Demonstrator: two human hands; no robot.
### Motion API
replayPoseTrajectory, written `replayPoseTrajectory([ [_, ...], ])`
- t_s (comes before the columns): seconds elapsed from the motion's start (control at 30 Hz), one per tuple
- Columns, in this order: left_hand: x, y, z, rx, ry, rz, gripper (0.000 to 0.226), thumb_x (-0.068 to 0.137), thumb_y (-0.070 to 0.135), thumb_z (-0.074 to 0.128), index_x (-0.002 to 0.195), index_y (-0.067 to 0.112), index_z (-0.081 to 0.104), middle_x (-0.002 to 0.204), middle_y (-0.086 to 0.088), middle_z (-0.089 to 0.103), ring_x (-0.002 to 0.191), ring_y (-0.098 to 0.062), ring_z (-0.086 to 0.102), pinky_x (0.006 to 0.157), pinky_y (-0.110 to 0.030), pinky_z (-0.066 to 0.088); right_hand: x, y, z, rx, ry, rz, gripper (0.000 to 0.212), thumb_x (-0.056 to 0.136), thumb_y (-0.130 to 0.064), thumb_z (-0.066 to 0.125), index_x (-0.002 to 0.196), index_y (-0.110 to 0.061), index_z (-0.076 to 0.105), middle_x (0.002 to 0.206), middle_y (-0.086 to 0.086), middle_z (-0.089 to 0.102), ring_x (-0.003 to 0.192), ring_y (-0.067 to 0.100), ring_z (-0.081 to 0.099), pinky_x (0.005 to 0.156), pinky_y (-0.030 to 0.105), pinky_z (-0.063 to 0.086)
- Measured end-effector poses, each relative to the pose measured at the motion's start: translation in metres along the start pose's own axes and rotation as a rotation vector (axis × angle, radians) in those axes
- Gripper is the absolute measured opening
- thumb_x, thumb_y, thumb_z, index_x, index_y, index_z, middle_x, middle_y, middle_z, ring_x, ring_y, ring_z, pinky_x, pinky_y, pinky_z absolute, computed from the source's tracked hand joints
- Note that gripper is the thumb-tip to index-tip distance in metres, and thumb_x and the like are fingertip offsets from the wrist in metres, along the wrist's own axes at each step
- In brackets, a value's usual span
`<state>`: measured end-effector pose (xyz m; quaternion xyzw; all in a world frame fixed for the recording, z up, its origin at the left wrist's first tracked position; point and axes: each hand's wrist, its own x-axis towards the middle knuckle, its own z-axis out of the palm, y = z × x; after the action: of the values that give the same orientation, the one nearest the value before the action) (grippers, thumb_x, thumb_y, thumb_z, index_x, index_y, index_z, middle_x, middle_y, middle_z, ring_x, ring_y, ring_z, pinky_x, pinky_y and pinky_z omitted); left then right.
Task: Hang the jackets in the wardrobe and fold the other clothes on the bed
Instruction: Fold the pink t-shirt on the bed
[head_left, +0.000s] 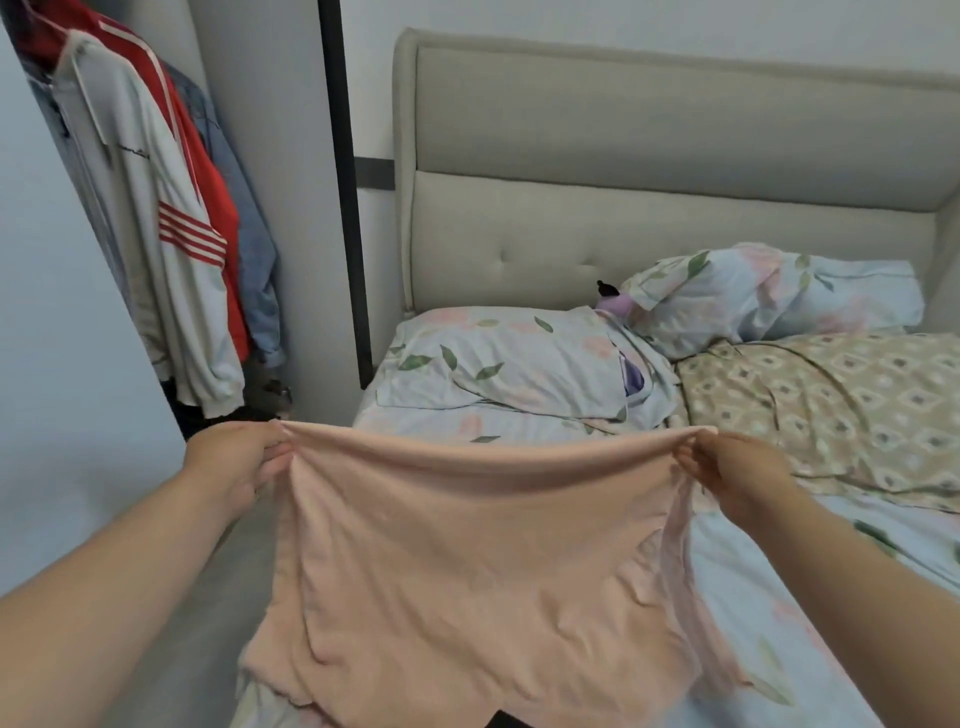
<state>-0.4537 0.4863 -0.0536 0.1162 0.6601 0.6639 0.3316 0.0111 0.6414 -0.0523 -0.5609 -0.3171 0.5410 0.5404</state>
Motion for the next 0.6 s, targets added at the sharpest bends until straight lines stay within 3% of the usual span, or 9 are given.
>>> replayPoseTrajectory([
  [0.1, 0.031, -0.025, 0.025, -0.026, 0.062, -0.025, 0.008, 0.094, -0.007, 0.054, 0.088, -0.002, 0.058, 0.085, -0.014, 0.065, 0.076, -0.017, 0.065, 0.065, -0.022, 0.058, 0.027, 0.025, 0.016, -0.013, -0.045, -0.015, 0.009, 0.095, 0.01, 0.052, 0.095, 0.005, 0.059, 0.084, 0.016, 0.06, 0.071, 0.018, 0.065, 0.057, 0.019, 0.059],
  [0.2, 0.067, -0.054, 0.043, 0.176, 0.016, 0.017, 0.024, 0.09, -0.001, 0.06, 0.112, -0.007, 0.062, 0.098, -0.012, 0.057, 0.092, -0.024, 0.055, 0.081, -0.034, 0.052, 0.056, 0.05, 0.032, -0.107, -0.086, -0.005, 0.019, 0.094, 0.012, 0.049, 0.083, -0.001, 0.059, 0.081, 0.01, 0.055, 0.072, 0.017, 0.059, 0.058, 0.017, 0.056],
  [0.27, 0.083, -0.07, 0.052, 0.309, 0.019, 0.044, 0.006, 0.084, 0.002, 0.066, 0.09, 0.002, 0.066, 0.083, -0.008, 0.053, 0.076, -0.02, 0.051, 0.063, -0.027, 0.042, 0.077, 0.066, 0.041, -0.186, -0.077, 0.015, 0.026, 0.091, 0.014, 0.047, 0.075, -0.005, 0.054, 0.077, 0.008, 0.049, 0.071, 0.018, 0.052, 0.063, 0.024, 0.053],
  [0.3, 0.09, -0.076, 0.056, 0.35, 0.044, 0.054, 0.012, 0.082, 0.002, 0.068, 0.076, 0.011, 0.062, 0.077, -0.006, 0.051, 0.068, -0.018, 0.047, 0.058, -0.027, 0.037, 0.087, 0.073, 0.044, -0.22, -0.072, 0.019, 0.029, 0.09, 0.016, 0.046, 0.072, -0.006, 0.054, 0.077, 0.007, 0.049, 0.072, 0.018, 0.052, 0.067, 0.027, 0.051],
  [0.4, 0.113, -0.097, 0.068, 0.324, 0.071, 0.075, 0.028, 0.076, 0.002, 0.066, 0.063, 0.02, 0.05, 0.079, -0.007, 0.05, 0.074, -0.019, 0.047, 0.067, -0.032, 0.037, 0.115, 0.094, 0.049, -0.245, -0.038, 0.042, 0.03, 0.088, 0.016, 0.049, 0.071, -0.008, 0.056, 0.08, 0.006, 0.053, 0.075, 0.017, 0.055, 0.069, 0.028, 0.054],
  [0.47, 0.12, -0.11, 0.074, 0.33, 0.044, 0.1, 0.019, 0.07, 0.006, 0.065, 0.065, 0.02, 0.054, 0.078, -0.005, 0.053, 0.079, -0.019, 0.049, 0.069, -0.033, 0.039, 0.126, 0.11, 0.047, -0.237, -0.022, 0.055, 0.027, 0.088, 0.011, 0.054, 0.071, -0.01, 0.055, 0.078, 0.004, 0.054, 0.072, 0.014, 0.058, 0.067, 0.025, 0.055],
  [0.5, 0.119, -0.117, 0.075, 0.376, 0.004, 0.129, 0.015, 0.067, 0.01, 0.065, 0.074, 0.022, 0.059, 0.083, -0.002, 0.055, 0.082, -0.019, 0.052, 0.07, -0.032, 0.042, 0.127, 0.118, 0.046, -0.262, -0.026, 0.065, 0.019, 0.088, 0.006, 0.058, 0.079, -0.01, 0.06, 0.083, 0.003, 0.057, 0.073, 0.013, 0.062, 0.073, 0.028, 0.057],
  [0.53, 0.119, -0.127, 0.075, 0.46, -0.052, 0.166, 0.03, 0.067, 0.014, 0.067, 0.095, 0.027, 0.064, 0.098, 0.0, 0.058, 0.093, -0.018, 0.054, 0.076, -0.033, 0.044, 0.126, 0.128, 0.043, -0.324, -0.039, 0.044, 0.015, 0.088, 0.0, 0.062, 0.1, -0.01, 0.064, 0.096, 0.003, 0.06, 0.081, 0.014, 0.065, 0.084, 0.035, 0.056],
  [0.6, 0.111, -0.149, 0.073, 0.738, -0.163, 0.273, 0.076, 0.075, 0.027, 0.072, 0.143, 0.03, 0.04, 0.15, 0.001, 0.033, 0.134, -0.014, 0.038, 0.102, -0.034, 0.037, 0.119, 0.15, 0.036, -0.686, -0.018, -0.146, 0.061, 0.086, -0.016, 0.07, 0.142, -0.011, 0.044, 0.137, 0.009, 0.05, 0.115, 0.023, 0.058, 0.102, 0.042, 0.045],
])
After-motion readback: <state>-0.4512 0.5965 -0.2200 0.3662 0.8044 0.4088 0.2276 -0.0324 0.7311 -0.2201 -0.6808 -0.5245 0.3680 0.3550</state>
